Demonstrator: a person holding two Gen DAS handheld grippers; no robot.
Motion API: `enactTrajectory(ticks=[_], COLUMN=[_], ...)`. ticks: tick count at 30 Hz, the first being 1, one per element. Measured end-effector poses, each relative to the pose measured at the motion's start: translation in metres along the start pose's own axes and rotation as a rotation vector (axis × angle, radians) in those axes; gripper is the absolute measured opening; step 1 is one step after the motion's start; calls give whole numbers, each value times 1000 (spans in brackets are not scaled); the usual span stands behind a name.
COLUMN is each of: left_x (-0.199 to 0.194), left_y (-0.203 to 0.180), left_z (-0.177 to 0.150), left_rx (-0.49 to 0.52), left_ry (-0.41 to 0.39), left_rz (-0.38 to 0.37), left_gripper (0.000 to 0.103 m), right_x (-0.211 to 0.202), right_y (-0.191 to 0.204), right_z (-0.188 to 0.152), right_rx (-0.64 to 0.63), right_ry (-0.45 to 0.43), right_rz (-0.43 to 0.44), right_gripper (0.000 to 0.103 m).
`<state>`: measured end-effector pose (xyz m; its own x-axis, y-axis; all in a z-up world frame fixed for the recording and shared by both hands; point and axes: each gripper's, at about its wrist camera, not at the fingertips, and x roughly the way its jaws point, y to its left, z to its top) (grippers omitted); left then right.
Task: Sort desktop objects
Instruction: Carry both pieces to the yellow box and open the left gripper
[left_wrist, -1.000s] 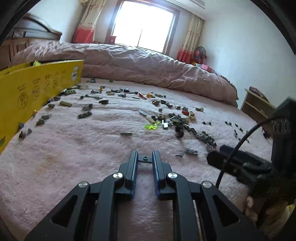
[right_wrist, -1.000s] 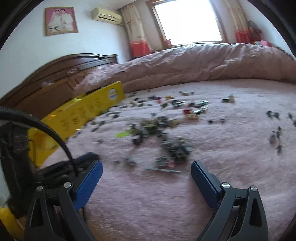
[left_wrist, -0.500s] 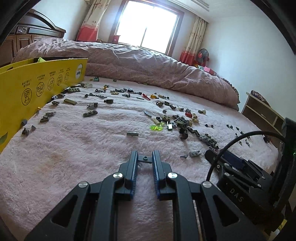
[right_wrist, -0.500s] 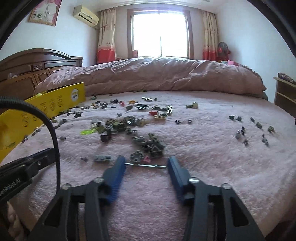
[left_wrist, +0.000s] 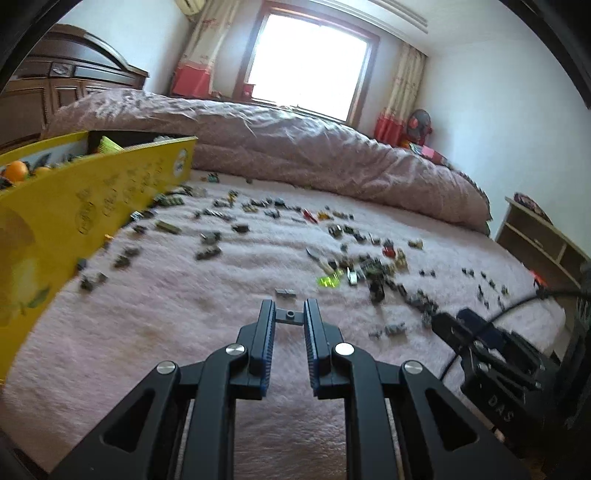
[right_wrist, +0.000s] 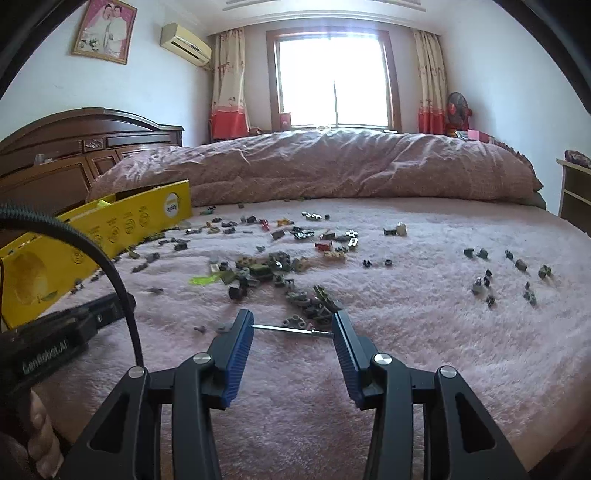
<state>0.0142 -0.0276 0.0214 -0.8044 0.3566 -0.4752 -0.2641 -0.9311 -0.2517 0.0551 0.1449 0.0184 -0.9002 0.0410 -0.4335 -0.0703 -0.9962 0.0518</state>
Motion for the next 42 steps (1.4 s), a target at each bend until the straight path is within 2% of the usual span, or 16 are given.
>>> enactTrajectory(ticks=[4,11,16,20,23,27,30,34,42], left_x=[-21,-67,-94,-111,-123,-134,-136,-128,-114], left_y=[8,37,74,107,135,174,203,242,292], left_z=[14,40,58,74,85,97,101,107,119], left_rx=[-18,-13,-42,-27,-18,-60,-80,-107,-179], left_ry=[-39,-105,-150,-171,-193,-208,-198,-140,-74], left_rz=[57,220,329,427,515,583,633,686,786], left_gripper=[16,16,16,16,16,16,16,16,16], right_x=[-7,-8,-6,-6,-5,-6,-5,-2,3], right_y=[4,25,51,77,96,119,134,153,176], right_z=[7,22,36,46,51,55,57,61,66], right_rx=[-1,-20,-48,-76,-96,-120,-136,-163,-179], right_ry=[-15,-26,-24,-22,-22,-26,-17,-8,-1], right_rz=[36,133,226,309,352,396,428,459,501], right_gripper=[45,45,45,45,45,45,45,45,45])
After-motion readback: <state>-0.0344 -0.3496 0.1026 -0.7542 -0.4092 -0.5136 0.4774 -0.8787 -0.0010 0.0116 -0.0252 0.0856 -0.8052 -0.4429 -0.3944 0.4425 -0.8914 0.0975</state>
